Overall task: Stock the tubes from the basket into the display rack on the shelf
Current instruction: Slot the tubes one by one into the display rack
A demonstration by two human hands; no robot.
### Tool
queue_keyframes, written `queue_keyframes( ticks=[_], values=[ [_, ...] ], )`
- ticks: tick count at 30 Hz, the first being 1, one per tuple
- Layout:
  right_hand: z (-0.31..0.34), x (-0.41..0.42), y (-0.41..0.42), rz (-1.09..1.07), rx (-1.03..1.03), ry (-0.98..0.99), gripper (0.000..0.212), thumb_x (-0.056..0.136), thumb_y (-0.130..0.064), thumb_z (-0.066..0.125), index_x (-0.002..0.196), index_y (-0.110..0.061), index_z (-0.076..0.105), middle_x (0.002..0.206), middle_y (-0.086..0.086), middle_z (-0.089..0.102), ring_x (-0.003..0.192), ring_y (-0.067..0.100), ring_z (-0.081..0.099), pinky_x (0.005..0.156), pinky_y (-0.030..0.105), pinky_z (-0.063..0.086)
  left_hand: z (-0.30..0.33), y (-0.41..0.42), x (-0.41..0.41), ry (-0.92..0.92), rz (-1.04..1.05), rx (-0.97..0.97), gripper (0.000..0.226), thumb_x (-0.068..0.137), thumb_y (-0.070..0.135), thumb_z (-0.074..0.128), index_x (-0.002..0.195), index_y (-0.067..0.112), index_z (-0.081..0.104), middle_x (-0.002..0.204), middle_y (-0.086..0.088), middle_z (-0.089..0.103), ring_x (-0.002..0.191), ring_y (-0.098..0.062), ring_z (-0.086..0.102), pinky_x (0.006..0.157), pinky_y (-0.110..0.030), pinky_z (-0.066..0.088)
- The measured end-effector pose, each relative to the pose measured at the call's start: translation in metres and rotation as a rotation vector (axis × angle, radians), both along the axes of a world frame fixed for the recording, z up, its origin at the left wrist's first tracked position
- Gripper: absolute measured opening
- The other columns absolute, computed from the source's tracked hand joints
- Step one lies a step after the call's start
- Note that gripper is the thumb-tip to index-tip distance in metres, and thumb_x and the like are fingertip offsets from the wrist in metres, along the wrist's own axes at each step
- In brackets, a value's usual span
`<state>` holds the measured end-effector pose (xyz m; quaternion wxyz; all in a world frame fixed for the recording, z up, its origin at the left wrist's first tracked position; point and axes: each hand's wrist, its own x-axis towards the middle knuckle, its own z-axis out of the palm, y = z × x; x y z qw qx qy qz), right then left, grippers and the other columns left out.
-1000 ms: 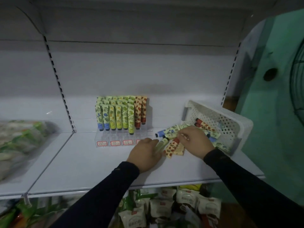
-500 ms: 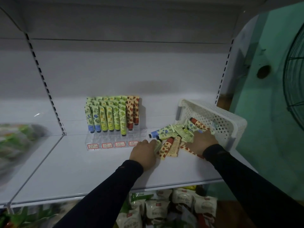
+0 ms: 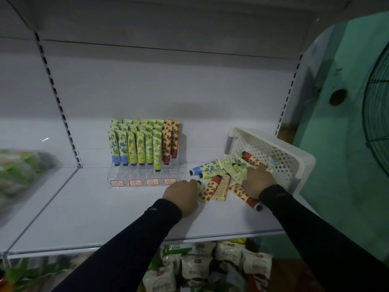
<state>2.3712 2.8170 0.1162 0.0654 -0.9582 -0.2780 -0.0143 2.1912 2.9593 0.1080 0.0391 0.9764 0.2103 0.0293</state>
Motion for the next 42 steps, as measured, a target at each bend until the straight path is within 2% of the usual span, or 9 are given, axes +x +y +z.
queue_keyframes(
  ticks=[9, 15, 20, 23, 26, 29, 32, 38, 42],
  values=[
    [0.008, -0.002, 0.001, -0.020, -0.019, 0.031, 0.044, 0.092, -0.019, 0.059, 0.131, -0.007, 0.044, 0.141, 0.023, 0.036, 0.111, 0.029, 0.058, 0.094, 0.033, 0.047, 0.004, -0.003, -0.002, 0.050, 0.003, 0.059, 0.034, 0.097, 0.015, 0.045, 0.130, 0.008, 0.047, 0.123, -0.015, 0.056, 0.111, -0.030, 0.057, 0.077, -0.031, 0.039],
    [0.027, -0.011, 0.002, 0.016, 0.068, 0.011, 0.034, 0.094, -0.010, 0.051, 0.128, -0.005, 0.048, 0.137, 0.021, 0.039, 0.110, 0.028, 0.056, 0.093, 0.029, 0.045, 0.006, 0.005, -0.005, 0.020, 0.044, -0.115, 0.031, 0.095, 0.016, 0.047, 0.124, 0.006, 0.048, 0.121, -0.015, 0.056, 0.109, -0.030, 0.056, 0.077, -0.030, 0.040],
    [0.047, -0.028, 0.012, 0.150, 0.390, 0.142, 0.029, 0.091, -0.018, 0.057, 0.117, -0.006, 0.058, 0.110, 0.011, 0.062, 0.098, 0.027, 0.061, 0.081, 0.035, 0.050, 0.007, 0.013, -0.009, -0.264, 0.111, -0.480, 0.018, 0.094, 0.013, 0.049, 0.110, 0.008, 0.052, 0.087, -0.002, 0.056, 0.079, -0.021, 0.054, 0.061, -0.027, 0.040],
    [0.049, -0.044, 0.021, 0.187, 0.615, 0.429, 0.032, 0.085, -0.025, 0.062, 0.113, -0.010, 0.061, 0.106, 0.008, 0.067, 0.094, 0.025, 0.065, 0.079, 0.036, 0.053, 0.007, 0.016, -0.013, -0.530, 0.188, -0.708, 0.008, 0.094, 0.020, 0.053, 0.100, 0.016, 0.056, 0.088, -0.005, 0.064, 0.082, -0.025, 0.066, 0.069, -0.036, 0.051],
    [0.047, -0.059, 0.035, 0.225, 0.776, 0.744, 0.022, 0.086, -0.014, 0.063, 0.106, -0.007, 0.067, 0.096, 0.009, 0.072, 0.083, 0.023, 0.070, 0.077, 0.042, 0.060, 0.011, 0.015, -0.020, -0.707, 0.210, -0.946, 0.006, 0.097, 0.022, 0.057, 0.100, 0.024, 0.052, 0.094, -0.008, 0.067, 0.075, -0.020, 0.068, 0.062, -0.031, 0.052],
    [0.047, -0.079, 0.047, 0.259, 0.844, 0.922, 0.016, 0.091, -0.004, 0.059, 0.105, -0.002, 0.065, 0.087, 0.012, 0.069, 0.065, 0.020, 0.067, 0.051, 0.028, 0.055, 0.016, 0.015, -0.026, -0.771, 0.235, -1.257, 0.020, 0.100, 0.017, 0.055, 0.118, 0.018, 0.048, 0.098, -0.013, 0.067, 0.073, -0.025, 0.068, 0.064, -0.033, 0.056],
    [0.041, -0.091, 0.061, 0.298, 0.839, 0.985, 0.020, 0.090, -0.005, 0.061, 0.109, -0.003, 0.065, 0.094, 0.016, 0.071, 0.070, 0.023, 0.069, 0.051, 0.028, 0.053, 0.019, 0.018, -0.033, -0.753, 0.256, -1.460, 0.009, 0.098, 0.013, 0.054, 0.107, 0.015, 0.054, 0.087, -0.013, 0.062, 0.066, -0.028, 0.063, 0.067, -0.037, 0.053],
    [0.037, -0.108, 0.083, 0.307, 0.835, 1.095, 0.019, 0.091, -0.004, 0.062, 0.110, -0.001, 0.067, 0.088, 0.011, 0.073, 0.066, 0.018, 0.070, 0.050, 0.024, 0.052, 0.015, 0.027, -0.050, -0.735, 0.182, -1.344, 0.011, 0.090, 0.009, 0.066, 0.101, 0.011, 0.064, 0.076, -0.003, 0.065, 0.053, -0.013, 0.055, 0.051, -0.025, 0.043],
    [0.039, -0.117, 0.095, 0.320, 0.840, 1.109, 0.017, 0.096, -0.015, 0.060, 0.108, -0.006, 0.068, 0.090, 0.008, 0.074, 0.076, 0.017, 0.072, 0.062, 0.027, 0.058, 0.011, 0.039, -0.059, -0.770, 0.188, -1.287, 0.024, 0.087, 0.016, 0.071, 0.109, 0.009, 0.066, 0.078, -0.007, 0.066, 0.055, -0.015, 0.052, 0.058, -0.028, 0.043]
  ],
)
